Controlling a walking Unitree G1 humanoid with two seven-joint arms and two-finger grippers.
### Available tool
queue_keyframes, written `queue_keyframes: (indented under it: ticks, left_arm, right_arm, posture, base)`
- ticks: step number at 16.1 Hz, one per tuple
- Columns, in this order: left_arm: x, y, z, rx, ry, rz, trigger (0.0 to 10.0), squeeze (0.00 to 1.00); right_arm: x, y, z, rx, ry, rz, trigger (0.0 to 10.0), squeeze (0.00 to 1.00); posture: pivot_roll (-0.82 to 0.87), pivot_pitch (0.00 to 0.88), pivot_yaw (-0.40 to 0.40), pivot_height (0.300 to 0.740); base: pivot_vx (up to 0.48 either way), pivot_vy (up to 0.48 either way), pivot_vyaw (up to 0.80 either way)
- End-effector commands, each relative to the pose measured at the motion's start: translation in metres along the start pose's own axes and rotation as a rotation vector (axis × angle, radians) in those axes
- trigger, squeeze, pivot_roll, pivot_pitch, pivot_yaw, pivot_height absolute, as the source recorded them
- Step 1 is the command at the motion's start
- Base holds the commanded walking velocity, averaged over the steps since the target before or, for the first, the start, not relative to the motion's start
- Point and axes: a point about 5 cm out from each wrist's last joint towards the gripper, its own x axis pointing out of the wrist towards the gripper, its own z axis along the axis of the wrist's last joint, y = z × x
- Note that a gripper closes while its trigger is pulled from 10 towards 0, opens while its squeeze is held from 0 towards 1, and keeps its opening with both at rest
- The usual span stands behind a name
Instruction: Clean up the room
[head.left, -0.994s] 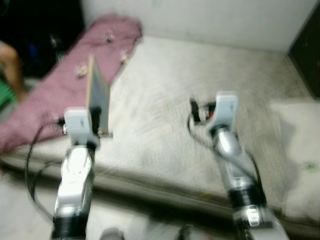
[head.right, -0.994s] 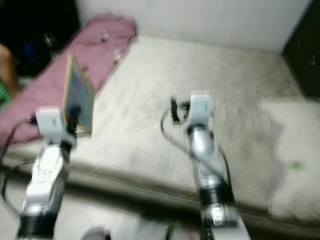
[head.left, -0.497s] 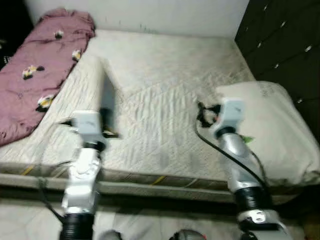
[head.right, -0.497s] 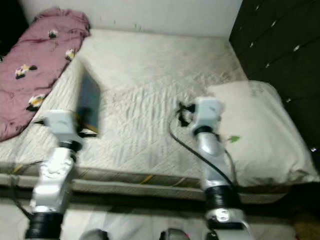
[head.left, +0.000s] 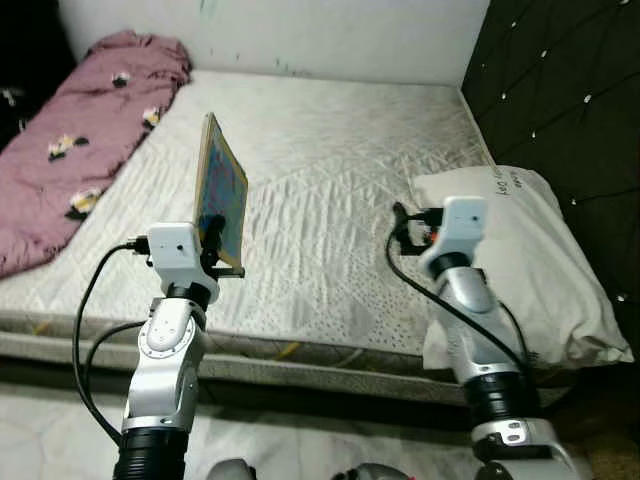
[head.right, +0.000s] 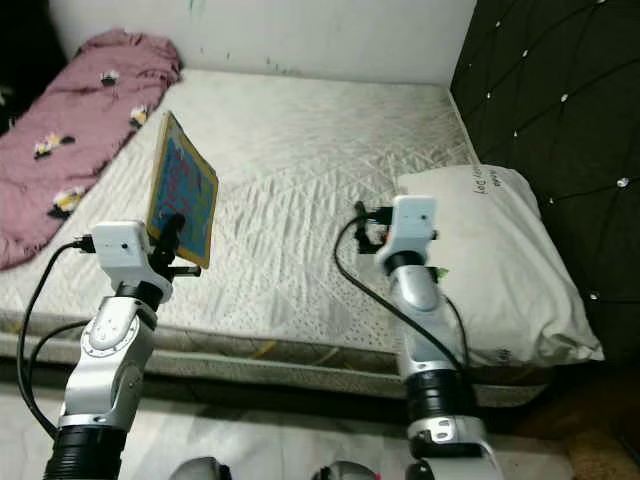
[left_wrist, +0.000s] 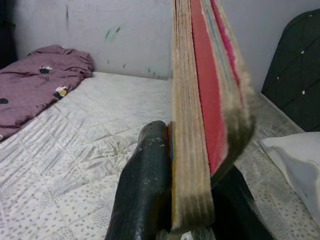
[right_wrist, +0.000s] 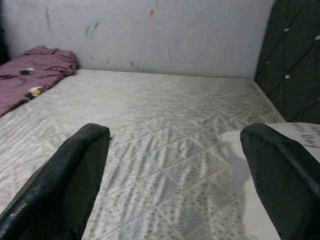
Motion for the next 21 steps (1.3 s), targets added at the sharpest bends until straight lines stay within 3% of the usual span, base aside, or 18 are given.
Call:
queue_keyframes:
  ticks: [1,6,9,17,20,21]
  left_arm:
    - [0.001,0.0,0.015,0.008,-0.076,-0.02,10.0,0.0]
    - [0.001,-0.001,0.015,0.004,-0.076,-0.031,10.0,0.0]
    - [0.0,0.0,0.015,0.003,-0.076,-0.033,10.0,0.0]
    - [0.001,0.007,0.018,0.042,-0.063,0.043,10.0,0.0]
    - [-0.009,0.014,0.01,0.051,-0.02,0.08,10.0,0.0]
    - [-0.012,0.013,0.008,0.016,-0.008,0.075,10.0,0.0]
  right_arm:
    - [0.002,0.0,0.004,0.001,-0.008,-0.003,10.0,0.0]
    - [0.002,-0.001,0.003,0.012,-0.006,-0.01,10.0,0.0]
    - [0.002,0.0,0.004,0.006,-0.008,-0.009,10.0,0.0]
    - [0.004,0.002,0.009,-0.006,-0.025,-0.008,10.0,0.0]
    - [-0.004,0.007,0.002,0.02,-0.005,-0.021,10.0,0.0]
    - [-0.008,0.004,-0.001,0.026,0.005,-0.032,10.0,0.0]
  posture:
    - [-0.06,0.0,-0.025,0.74]
    - [-0.06,0.0,-0.025,0.74]
    - [-0.06,0.0,-0.024,0.74]
    - [-0.03,0.0,-0.027,0.74]
    - [-0.04,0.0,-0.011,0.74]
    - [-0.05,0.0,-0.007,0.74]
  base:
    - [0.315,0.0,0.0]
    - [0.322,0.0,-0.58]
    - [0.322,0.0,0.0]
    - [0.0,0.0,0.0]
    - [0.0,0.0,-0.45]
    - [0.0,0.0,-0.8]
